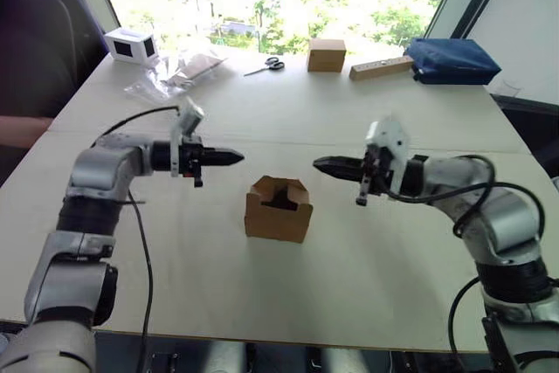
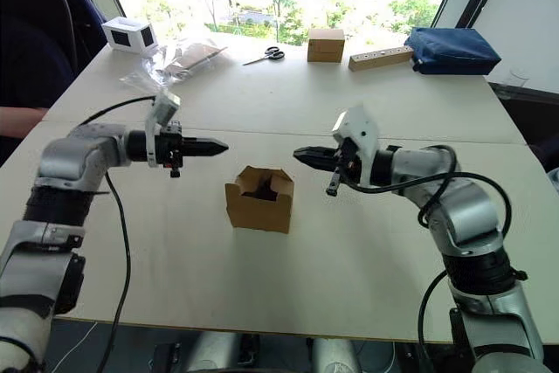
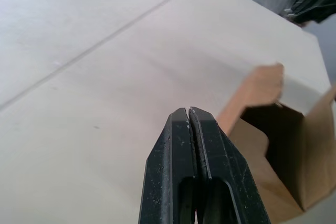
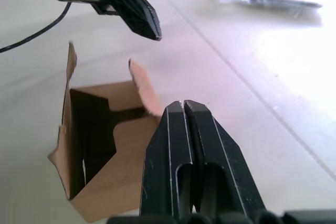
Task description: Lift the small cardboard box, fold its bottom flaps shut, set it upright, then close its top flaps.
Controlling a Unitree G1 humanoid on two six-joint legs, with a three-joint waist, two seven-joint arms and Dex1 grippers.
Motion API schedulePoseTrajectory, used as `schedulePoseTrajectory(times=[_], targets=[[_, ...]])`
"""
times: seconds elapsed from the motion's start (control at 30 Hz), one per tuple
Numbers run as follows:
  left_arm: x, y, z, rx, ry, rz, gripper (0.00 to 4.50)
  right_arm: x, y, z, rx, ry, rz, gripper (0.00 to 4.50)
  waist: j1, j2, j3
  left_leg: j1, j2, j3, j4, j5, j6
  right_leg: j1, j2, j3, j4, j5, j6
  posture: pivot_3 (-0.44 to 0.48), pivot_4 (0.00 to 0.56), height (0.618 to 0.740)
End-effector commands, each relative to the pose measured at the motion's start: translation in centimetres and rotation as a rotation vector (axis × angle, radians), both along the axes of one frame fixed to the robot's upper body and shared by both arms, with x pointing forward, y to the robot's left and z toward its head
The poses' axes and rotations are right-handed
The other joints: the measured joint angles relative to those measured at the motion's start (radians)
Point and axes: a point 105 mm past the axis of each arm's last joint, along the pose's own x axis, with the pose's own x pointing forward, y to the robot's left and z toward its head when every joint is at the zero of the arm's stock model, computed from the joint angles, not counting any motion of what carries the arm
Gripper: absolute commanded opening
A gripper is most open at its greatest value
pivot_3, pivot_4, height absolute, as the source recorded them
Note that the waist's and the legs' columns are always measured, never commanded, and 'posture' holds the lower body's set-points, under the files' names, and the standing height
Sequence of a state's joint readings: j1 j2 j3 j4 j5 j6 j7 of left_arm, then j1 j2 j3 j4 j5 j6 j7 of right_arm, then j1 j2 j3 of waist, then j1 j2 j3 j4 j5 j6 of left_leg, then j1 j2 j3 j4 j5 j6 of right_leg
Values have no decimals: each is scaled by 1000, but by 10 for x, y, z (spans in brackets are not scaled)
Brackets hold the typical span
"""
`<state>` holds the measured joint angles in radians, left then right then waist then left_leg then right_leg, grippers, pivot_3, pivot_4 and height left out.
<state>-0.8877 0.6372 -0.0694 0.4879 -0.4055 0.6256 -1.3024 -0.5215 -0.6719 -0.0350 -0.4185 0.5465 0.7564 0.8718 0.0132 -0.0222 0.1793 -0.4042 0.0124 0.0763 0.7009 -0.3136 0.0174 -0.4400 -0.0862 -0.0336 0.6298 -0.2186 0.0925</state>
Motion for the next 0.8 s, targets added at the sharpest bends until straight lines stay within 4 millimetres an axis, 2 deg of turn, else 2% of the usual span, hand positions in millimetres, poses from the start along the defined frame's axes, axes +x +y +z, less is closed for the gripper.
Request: schedulePoseTrajectory(times=[0.03,0.13,0.27,0.5,0.6,0.8], targets=[[10,-8,-21,94,26,-60,20,-35,24,20,-36,-71,141,0,-1,0,0,0,0,0,0,0,0,0,0,0,0,0,0,0,150,740],[17,-17,-35,160,46,-97,20,-53,41,4,-167,-87,215,0,-1,0,0,0,-1,1,0,0,0,0,0,0,0,0,0,0,150,740],[17,-23,-56,234,86,-147,20,-47,49,-19,-383,-197,190,0,-4,-2,1,-2,-1,1,0,0,0,-2,0,-1,0,0,0,0,150,740],[4,-40,-67,234,169,-298,20,-53,73,-40,-451,-257,270,0,-4,-2,1,-3,-1,1,1,0,0,-3,0,-2,0,0,0,0,150,740],[1,-41,-72,257,154,-326,20,-49,76,-41,-460,-271,273,0,-4,-2,1,-3,-1,1,1,0,0,-3,0,-2,0,0,0,0,150,740],[4,-44,-69,229,153,-310,20,-38,78,-46,-471,-274,247,0,-3,-2,0,-3,0,0,1,0,0,-3,0,-2,0,0,0,0,150,740]])
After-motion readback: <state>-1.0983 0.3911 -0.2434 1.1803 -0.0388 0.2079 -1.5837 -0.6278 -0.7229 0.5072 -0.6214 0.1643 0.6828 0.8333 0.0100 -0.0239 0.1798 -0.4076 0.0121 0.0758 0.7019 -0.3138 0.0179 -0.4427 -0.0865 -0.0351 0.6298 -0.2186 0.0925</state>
